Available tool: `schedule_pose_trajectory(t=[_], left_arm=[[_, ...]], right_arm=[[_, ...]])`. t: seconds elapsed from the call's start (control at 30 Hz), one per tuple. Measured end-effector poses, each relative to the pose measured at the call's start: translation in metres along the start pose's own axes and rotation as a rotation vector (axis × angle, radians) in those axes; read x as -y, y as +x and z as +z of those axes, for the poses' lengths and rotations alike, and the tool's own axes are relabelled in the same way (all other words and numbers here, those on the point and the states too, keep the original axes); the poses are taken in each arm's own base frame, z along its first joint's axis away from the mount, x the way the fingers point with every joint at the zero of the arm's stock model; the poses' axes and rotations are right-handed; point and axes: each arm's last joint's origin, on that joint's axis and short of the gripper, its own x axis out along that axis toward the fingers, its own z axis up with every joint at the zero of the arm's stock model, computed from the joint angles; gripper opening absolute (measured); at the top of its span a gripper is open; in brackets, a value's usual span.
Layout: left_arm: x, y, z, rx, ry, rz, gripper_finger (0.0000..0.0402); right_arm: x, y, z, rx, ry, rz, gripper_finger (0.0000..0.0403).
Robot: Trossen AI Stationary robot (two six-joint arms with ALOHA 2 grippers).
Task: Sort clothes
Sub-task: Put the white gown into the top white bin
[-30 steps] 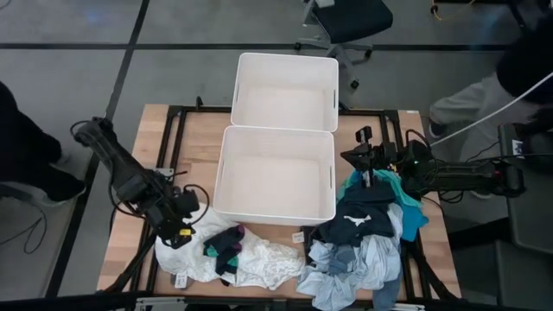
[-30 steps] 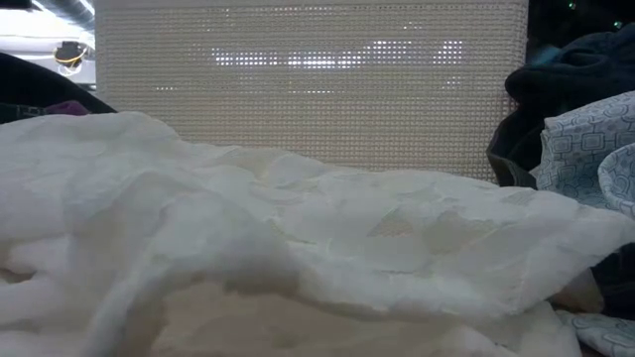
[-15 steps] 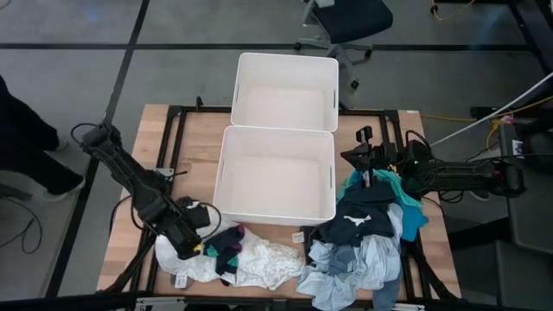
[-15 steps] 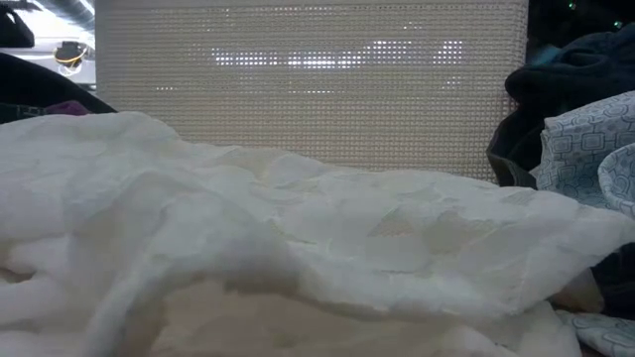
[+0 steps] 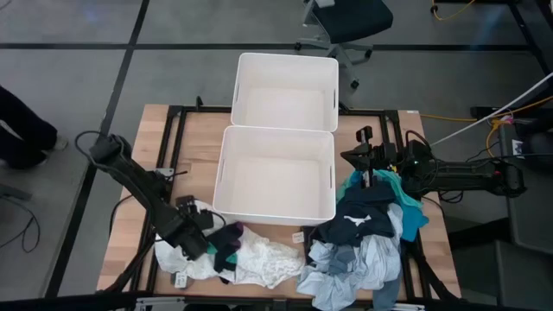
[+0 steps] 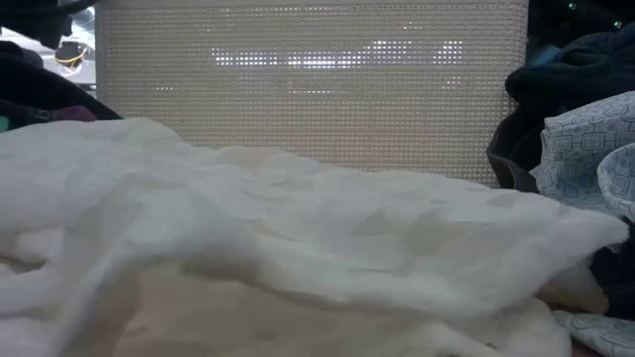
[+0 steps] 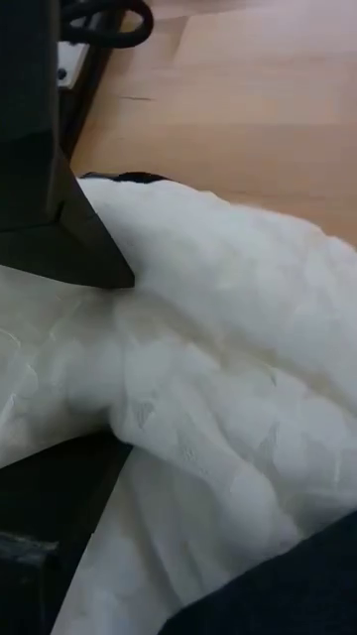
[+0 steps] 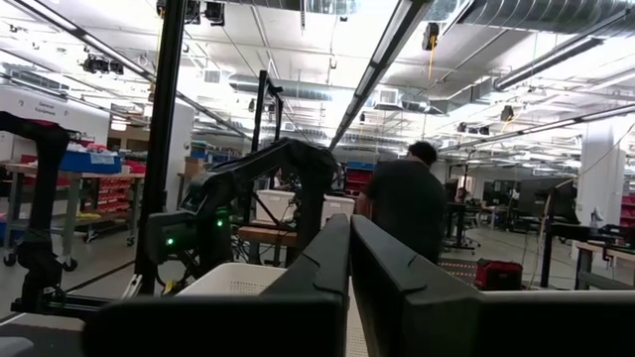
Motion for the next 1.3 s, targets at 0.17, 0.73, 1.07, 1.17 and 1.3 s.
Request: schedule_pose_trajectory(t=[0.17, 0.73, 1.07, 1.17, 1.3], left_arm=[[0.003, 0.023, 0.002, -0.020, 0.017, -0.073, 0.0239], [0.001, 0.071, -0.008, -0.013, 0.073, -0.203, 0.0105], [-0.004, 0.053, -0.004, 0.051, 0.167, -0.154, 0.0028], [-0.006, 0.030, -0.001, 0.052, 0.172, -0.140, 0.0028], [-0.010, -0.004, 0.004, 0.070, 0.172, -0.167, 0.0029]], right_arm=[[0.000, 0.000, 0.000, 0.000, -0.002, 0.000, 0.0017], [0.000, 0.000, -0.001, -0.008, -0.012, 0.001, 0.0017], [0.000, 0.000, -0.002, -0.015, -0.011, 0.001, 0.0017], [0.000, 0.000, -0.002, -0.015, -0.011, 0.001, 0.0017], [0.000, 0.000, -0.002, -0.015, -0.011, 0.001, 0.0017]])
